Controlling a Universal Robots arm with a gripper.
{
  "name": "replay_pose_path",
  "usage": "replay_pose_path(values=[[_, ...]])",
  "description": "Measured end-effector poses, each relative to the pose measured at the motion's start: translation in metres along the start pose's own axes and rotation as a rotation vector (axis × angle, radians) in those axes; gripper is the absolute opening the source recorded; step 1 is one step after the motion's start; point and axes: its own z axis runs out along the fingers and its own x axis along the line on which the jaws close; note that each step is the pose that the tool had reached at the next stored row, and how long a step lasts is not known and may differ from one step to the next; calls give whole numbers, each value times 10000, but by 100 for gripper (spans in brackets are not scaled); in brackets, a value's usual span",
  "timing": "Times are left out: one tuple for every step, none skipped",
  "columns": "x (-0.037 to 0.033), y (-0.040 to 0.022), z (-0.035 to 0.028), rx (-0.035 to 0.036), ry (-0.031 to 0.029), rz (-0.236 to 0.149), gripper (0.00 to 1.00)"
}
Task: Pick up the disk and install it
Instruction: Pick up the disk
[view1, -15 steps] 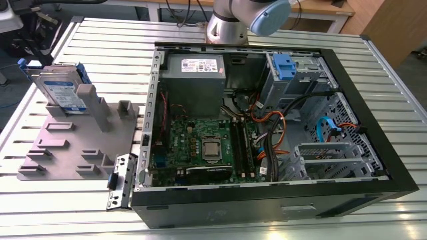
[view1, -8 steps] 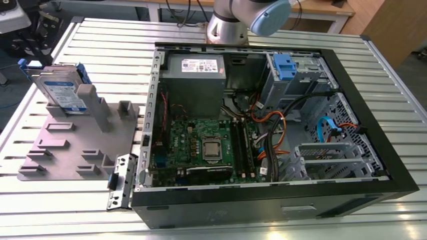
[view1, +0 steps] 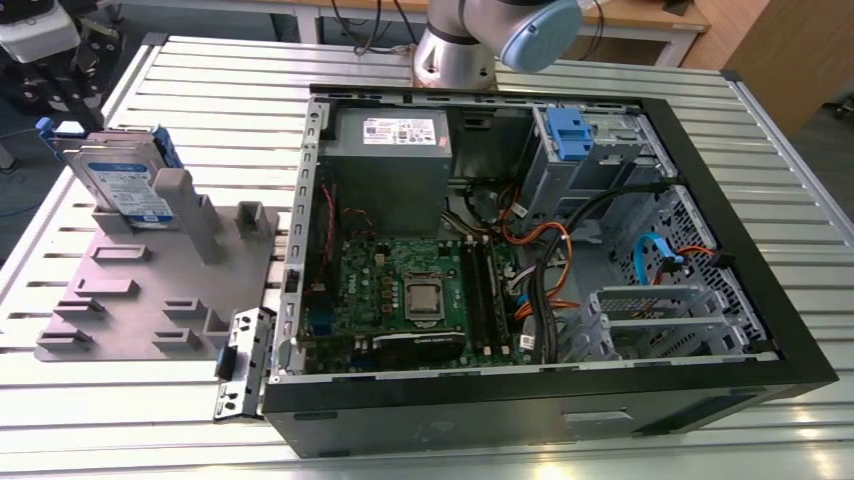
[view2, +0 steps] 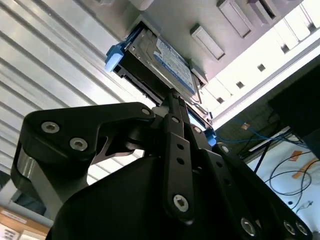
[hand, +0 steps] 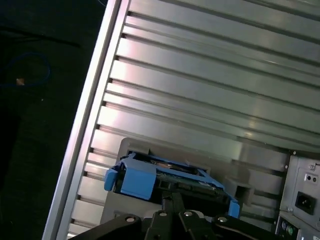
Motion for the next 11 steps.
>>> replay_pose_path(values=[[0, 0, 0, -4, 8, -172, 11], [0, 0, 0, -9, 15, -340, 11], [0, 0, 1, -13, 23, -509, 11], [0, 0, 1, -17, 30, -675, 11], [0, 0, 1, -22, 38, -841, 11], [0, 0, 1, -26, 45, -1006, 11], [0, 0, 1, -30, 54, -1181, 11], [0, 0, 2, -34, 60, -1335, 11], [0, 0, 2, -38, 67, -1482, 11], [0, 0, 2, -42, 73, -1625, 11], [0, 0, 2, -45, 80, -1771, 11]])
